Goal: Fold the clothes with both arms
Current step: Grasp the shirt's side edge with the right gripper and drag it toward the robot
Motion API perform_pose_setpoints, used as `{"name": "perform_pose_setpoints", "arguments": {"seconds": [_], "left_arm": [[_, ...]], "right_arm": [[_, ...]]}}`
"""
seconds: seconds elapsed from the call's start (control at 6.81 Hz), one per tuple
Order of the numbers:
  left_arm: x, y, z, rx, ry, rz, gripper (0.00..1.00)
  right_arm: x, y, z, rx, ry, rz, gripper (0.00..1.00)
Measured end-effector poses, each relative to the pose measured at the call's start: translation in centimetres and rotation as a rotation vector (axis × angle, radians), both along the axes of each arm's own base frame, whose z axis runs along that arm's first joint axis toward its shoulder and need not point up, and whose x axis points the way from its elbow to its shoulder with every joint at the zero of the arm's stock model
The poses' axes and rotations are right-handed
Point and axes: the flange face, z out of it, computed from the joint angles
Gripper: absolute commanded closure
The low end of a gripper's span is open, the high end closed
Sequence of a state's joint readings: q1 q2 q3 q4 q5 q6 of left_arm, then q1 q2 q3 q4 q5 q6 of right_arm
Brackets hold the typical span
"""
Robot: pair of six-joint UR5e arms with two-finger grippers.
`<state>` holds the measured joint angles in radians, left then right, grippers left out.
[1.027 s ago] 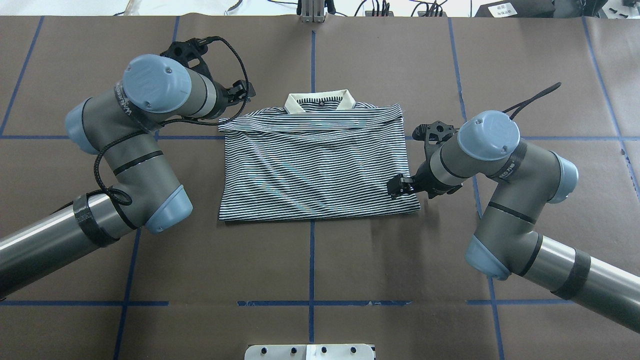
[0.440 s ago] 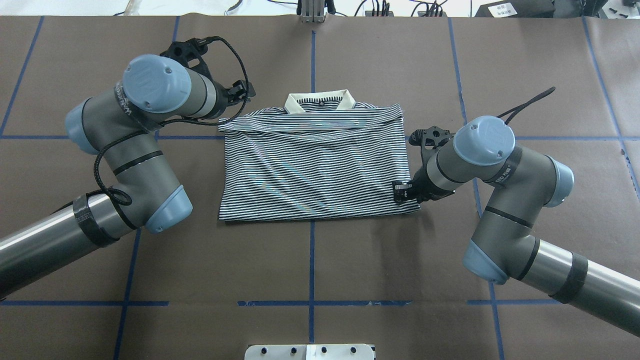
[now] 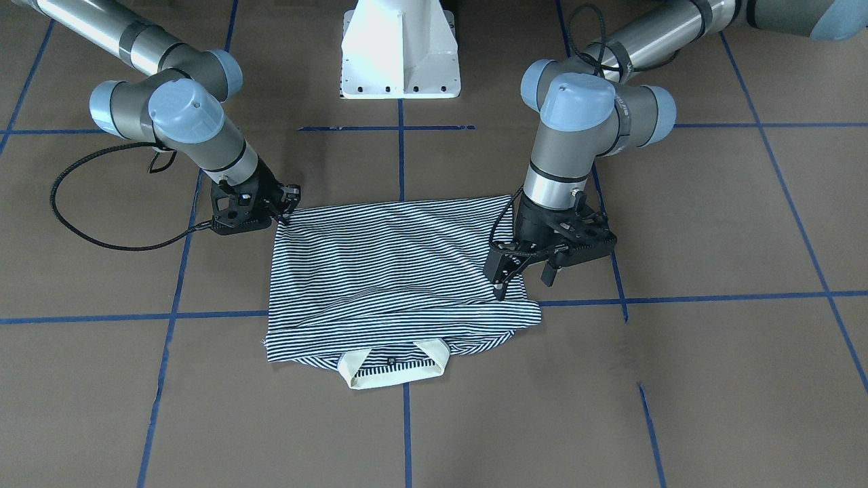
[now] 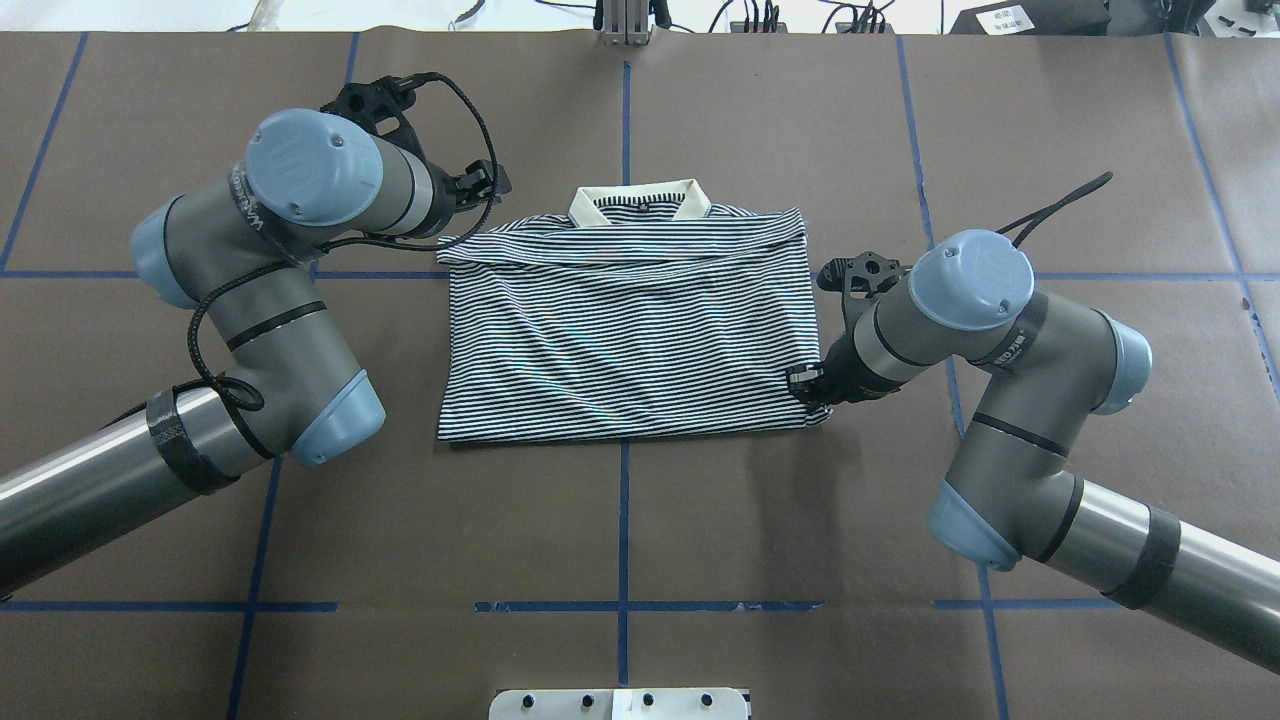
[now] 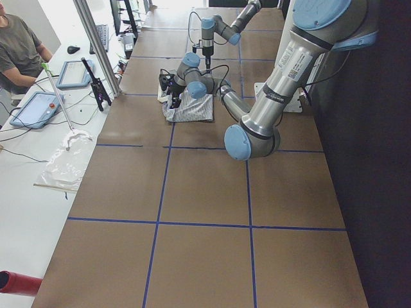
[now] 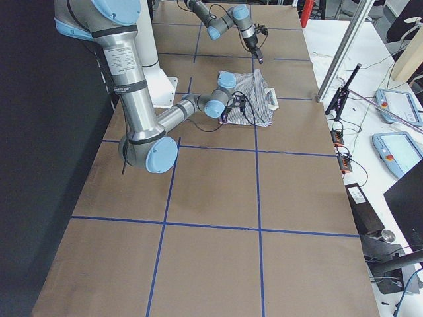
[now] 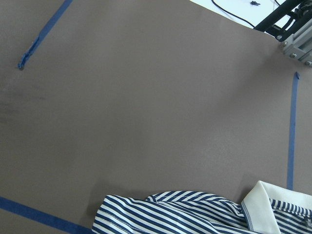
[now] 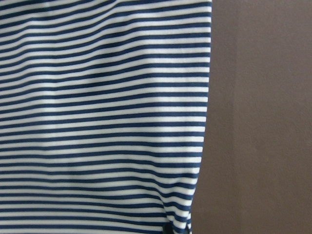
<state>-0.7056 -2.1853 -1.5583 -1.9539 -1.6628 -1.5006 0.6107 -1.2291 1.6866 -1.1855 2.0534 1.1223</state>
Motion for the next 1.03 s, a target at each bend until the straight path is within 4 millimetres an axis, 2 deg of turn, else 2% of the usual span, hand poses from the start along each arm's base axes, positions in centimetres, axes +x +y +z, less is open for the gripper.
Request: {"name": "perform_pose_setpoints", "arguments": {"seconds": [0.15,0.29,0.44,0.59,0.73,0.88,1.03], "left_arm": [[0.0,0.0,-0.1,0.001,0.002,0.000,0.00],[-0.1,0.1,-0.3,0.000,0.004,0.000,0.00],[-0.1,0.1,-0.4,0.000,0.006,-0.001,0.00],[-0.1,0.1,-0.5,0.000,0.009,-0.002,0.00],[-0.1,0.3,-0.7,0.001,0.012,-0.002,0.00],[0.2,0.7,-0.9,0.004,0.016,0.002,0.00],[0.7,1.3,-1.2,0.004,0.022,0.009,0.00]], "right_arm": [[1.5,1.2,0.1,0.002,-0.010,-0.005,1.00],[3.9,3.8,0.6,0.000,-0.018,-0.018,1.00],[6.2,7.7,1.4,-0.026,-0.017,-0.038,1.00],[7.4,12.1,2.0,-0.072,-0.010,-0.068,1.00],[7.6,16.3,2.7,-0.115,0.010,-0.116,1.00],[8.1,19.9,3.7,-0.147,0.040,-0.166,0.01],[9.2,22.4,4.3,-0.177,0.065,-0.198,0.00]]}}
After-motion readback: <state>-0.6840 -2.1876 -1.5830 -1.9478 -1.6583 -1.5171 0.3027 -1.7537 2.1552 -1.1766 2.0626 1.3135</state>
